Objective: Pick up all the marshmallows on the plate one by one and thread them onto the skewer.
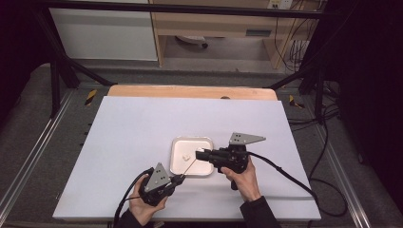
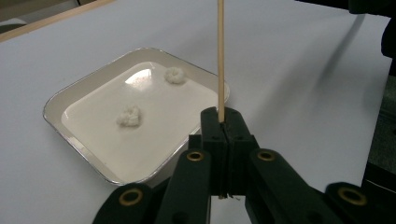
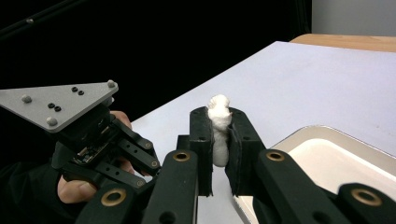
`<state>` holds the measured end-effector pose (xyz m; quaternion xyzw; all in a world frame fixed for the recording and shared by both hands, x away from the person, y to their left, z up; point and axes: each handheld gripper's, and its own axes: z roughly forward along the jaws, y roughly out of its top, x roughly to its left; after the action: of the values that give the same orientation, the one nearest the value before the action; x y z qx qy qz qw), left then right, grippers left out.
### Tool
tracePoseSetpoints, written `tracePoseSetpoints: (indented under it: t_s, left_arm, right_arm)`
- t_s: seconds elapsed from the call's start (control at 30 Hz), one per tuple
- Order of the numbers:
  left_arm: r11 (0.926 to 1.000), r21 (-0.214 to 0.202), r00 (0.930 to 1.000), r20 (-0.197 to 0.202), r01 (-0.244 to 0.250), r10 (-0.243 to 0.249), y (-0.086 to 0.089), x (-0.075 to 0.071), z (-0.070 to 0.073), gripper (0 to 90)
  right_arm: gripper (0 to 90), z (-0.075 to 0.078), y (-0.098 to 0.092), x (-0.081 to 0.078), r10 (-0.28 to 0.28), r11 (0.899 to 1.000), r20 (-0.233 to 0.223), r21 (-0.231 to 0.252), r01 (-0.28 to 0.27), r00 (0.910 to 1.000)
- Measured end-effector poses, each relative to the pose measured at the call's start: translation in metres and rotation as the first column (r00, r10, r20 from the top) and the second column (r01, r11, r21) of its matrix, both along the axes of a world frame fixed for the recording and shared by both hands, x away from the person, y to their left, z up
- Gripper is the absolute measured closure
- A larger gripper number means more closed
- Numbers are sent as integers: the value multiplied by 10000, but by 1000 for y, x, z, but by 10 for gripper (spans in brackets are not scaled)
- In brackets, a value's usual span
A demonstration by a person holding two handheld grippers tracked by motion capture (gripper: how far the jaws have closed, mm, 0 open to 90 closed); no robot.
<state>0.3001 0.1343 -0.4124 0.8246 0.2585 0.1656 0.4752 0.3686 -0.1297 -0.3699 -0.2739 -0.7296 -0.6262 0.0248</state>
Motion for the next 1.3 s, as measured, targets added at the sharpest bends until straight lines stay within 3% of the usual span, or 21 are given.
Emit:
tracePoseSetpoints:
  t_s: [0.67, 1.3]
  left_arm:
    - [10000, 72, 10000, 97, 23, -23, -2, -3, 3, 889]
    - [10000, -9, 9999, -117, 75, -75, -1, -3, 5, 890]
  right_arm:
    - [825, -5, -2, -1, 150, 9996, -171, 249, -145, 9997]
    - [825, -9, -1, -2, 189, 9989, -250, 432, -178, 9995]
